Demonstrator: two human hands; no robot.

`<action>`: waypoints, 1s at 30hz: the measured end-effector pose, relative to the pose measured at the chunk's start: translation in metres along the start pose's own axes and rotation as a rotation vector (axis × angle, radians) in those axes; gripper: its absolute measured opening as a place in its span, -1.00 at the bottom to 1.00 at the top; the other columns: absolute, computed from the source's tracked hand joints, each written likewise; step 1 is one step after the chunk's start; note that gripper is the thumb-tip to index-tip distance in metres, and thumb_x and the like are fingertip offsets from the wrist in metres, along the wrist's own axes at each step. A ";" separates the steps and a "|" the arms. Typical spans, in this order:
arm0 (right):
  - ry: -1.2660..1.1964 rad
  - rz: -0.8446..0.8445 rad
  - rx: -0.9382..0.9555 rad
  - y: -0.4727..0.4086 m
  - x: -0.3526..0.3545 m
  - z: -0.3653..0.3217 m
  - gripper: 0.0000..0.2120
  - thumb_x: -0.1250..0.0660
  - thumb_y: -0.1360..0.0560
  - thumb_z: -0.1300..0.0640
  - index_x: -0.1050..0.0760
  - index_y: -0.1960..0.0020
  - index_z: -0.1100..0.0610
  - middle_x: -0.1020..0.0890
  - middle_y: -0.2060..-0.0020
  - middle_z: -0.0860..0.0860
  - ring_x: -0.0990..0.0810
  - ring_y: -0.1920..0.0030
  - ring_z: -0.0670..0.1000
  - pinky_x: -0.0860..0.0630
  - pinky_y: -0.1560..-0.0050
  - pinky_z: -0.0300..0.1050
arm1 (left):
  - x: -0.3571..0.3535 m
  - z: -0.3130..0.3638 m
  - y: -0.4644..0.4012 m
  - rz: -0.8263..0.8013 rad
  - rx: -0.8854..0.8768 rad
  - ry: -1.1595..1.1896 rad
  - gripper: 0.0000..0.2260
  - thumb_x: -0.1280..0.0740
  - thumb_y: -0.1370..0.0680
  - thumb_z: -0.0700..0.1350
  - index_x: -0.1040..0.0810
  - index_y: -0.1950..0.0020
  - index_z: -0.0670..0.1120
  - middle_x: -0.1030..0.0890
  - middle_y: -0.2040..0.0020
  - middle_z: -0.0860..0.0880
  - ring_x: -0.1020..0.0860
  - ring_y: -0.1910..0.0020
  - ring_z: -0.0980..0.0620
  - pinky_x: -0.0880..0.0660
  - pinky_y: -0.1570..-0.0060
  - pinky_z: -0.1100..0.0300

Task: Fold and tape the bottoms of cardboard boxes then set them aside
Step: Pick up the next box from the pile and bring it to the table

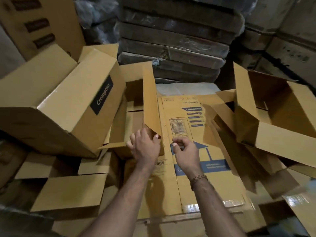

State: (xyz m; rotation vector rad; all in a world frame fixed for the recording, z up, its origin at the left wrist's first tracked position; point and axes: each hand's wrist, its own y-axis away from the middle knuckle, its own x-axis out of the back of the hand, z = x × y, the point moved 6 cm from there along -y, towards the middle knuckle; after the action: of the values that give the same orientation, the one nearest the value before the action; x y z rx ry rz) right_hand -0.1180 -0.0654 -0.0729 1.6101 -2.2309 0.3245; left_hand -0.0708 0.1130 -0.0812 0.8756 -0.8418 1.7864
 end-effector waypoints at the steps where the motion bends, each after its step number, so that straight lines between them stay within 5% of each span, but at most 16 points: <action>1: 0.007 -0.001 -0.010 -0.001 -0.003 0.001 -0.85 -0.36 -0.64 0.13 -0.64 -0.18 0.00 -0.68 -0.03 -0.15 -0.63 -0.07 -0.16 -0.59 -0.10 -0.18 | -0.008 -0.007 -0.004 -0.080 0.021 -0.010 -0.57 -0.37 -0.59 0.26 -0.56 -0.35 0.06 -0.61 -0.26 0.02 -0.47 -0.28 -0.03 -0.27 -0.35 -0.11; 4: 0.010 0.009 -0.041 -0.005 -0.006 0.005 -0.87 -0.36 -0.64 0.10 -0.64 -0.14 -0.06 -0.69 0.01 -0.16 -0.68 -0.01 -0.10 -0.66 -0.07 -0.04 | -0.025 -0.026 -0.008 -0.244 0.096 0.057 -0.57 -0.38 -0.54 0.33 -0.61 -0.26 0.09 -0.65 -0.12 0.07 -0.50 -0.14 0.03 -0.27 -0.32 -0.07; 12: -0.004 0.065 -0.063 -0.005 -0.012 0.008 -0.88 -0.37 -0.64 0.09 -0.62 -0.09 -0.12 -0.69 0.06 -0.17 -0.70 0.03 -0.10 -0.68 -0.06 0.01 | -0.035 -0.021 -0.029 -0.384 0.169 0.184 -0.30 -0.29 -0.52 0.46 -0.43 -0.49 0.03 -0.57 -0.38 0.00 -0.49 -0.38 -0.11 -0.27 -0.40 -0.11; 16: -0.008 0.064 -0.060 -0.006 -0.015 0.009 -0.87 -0.37 -0.64 0.11 -0.63 -0.11 -0.10 -0.69 0.05 -0.18 -0.69 0.02 -0.09 -0.68 -0.04 0.02 | -0.048 -0.006 -0.043 -0.501 0.243 0.389 -0.48 -0.27 -0.59 0.37 -0.45 -0.37 0.04 -0.60 -0.24 0.03 -0.56 -0.24 -0.12 -0.43 -0.36 -0.14; 21: -0.012 0.102 -0.063 -0.005 -0.005 0.017 -0.80 -0.37 -0.64 0.13 -0.60 0.01 -0.19 -0.70 0.08 -0.17 -0.68 0.04 -0.11 -0.66 0.05 -0.09 | -0.052 0.008 -0.069 -0.421 0.367 0.594 -0.73 -0.21 -0.74 0.05 -0.54 -0.27 -0.10 -0.62 -0.07 0.00 -0.59 -0.02 -0.01 -0.56 -0.04 0.04; 27: -0.044 0.132 -0.092 -0.007 0.003 0.023 -0.83 -0.28 -0.68 0.08 -0.60 -0.02 -0.13 -0.71 0.08 -0.15 -0.69 0.07 -0.04 -0.57 0.15 -0.18 | -0.056 0.045 -0.065 -0.324 0.208 0.540 -0.75 -0.22 -0.73 0.03 -0.67 -0.13 -0.02 -0.70 0.05 0.02 -0.65 0.12 -0.01 -0.58 0.15 0.12; 30: -0.087 0.144 -0.133 -0.011 0.006 0.024 -0.78 -0.16 -0.72 -0.06 -0.58 -0.09 -0.12 -0.71 0.04 -0.15 -0.66 -0.06 -0.02 -0.59 -0.05 -0.05 | -0.056 0.060 -0.048 -0.336 0.139 0.533 -0.73 -0.21 -0.72 0.03 -0.67 -0.10 -0.04 -0.69 0.09 0.00 -0.64 0.12 -0.05 -0.58 0.15 0.11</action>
State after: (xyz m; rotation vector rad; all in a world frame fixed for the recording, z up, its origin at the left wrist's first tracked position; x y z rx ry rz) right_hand -0.1132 -0.0836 -0.0922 1.4244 -2.3854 0.1427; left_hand 0.0028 0.0532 -0.0899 0.5418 -0.2145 1.6727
